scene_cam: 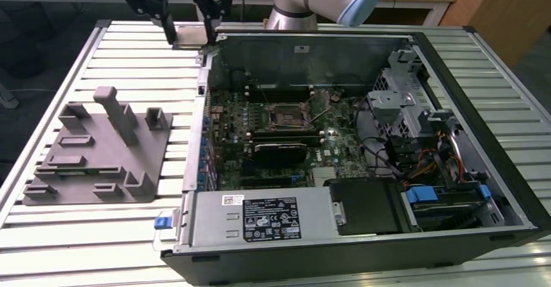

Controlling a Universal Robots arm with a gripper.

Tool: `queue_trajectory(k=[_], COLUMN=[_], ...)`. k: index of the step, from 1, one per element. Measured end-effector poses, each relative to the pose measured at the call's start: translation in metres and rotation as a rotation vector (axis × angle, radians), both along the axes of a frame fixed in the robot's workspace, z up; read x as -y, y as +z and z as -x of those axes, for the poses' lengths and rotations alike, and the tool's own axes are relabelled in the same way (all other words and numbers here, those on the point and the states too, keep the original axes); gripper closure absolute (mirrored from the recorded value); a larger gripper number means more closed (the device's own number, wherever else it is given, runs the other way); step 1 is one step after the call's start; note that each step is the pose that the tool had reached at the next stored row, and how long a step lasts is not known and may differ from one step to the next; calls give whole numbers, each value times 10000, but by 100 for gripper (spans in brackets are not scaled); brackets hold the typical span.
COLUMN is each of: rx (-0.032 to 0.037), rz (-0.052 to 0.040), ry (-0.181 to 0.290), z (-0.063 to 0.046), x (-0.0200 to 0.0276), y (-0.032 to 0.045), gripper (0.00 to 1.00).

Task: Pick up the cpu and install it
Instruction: 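Pick up the cpu and move it towards the insertion slot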

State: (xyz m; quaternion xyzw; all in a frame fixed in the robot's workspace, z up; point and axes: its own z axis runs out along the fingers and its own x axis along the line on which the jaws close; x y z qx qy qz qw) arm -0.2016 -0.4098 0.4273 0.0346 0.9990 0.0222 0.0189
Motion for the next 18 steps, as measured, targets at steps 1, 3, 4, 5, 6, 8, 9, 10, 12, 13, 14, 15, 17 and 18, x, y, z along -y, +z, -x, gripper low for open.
queue_trajectory(k=[1, 3, 4, 5, 6, 8, 9, 10, 12, 13, 14, 15, 17, 18], rx=[0, -2, -3, -5, -8, -15, -18, -22, -29, -32, -37, -43, -51, -56], rz=[0, 1, 0, 0, 0, 0, 0, 1, 0, -1, 1, 1, -1, -1], ry=[0, 1, 0, 0, 1, 1, 0, 1, 1, 0, 0, 1, 1, 0], z=[-43, -123, -167, -213, -255, -334, -369, -405, -478, -513, -551, -590, -668, -702], x=[0, 0, 0, 0, 0, 0, 0, 0, -1, -1, -1, -2, -3, -3], y=[0, -2, -4, -10, -17, -37, -51, -66, -104, -122, -140, -157, -195, -213], gripper=[45, 45, 45, 45, 45, 45, 45, 45, 45, 45, 45, 45, 45, 45])
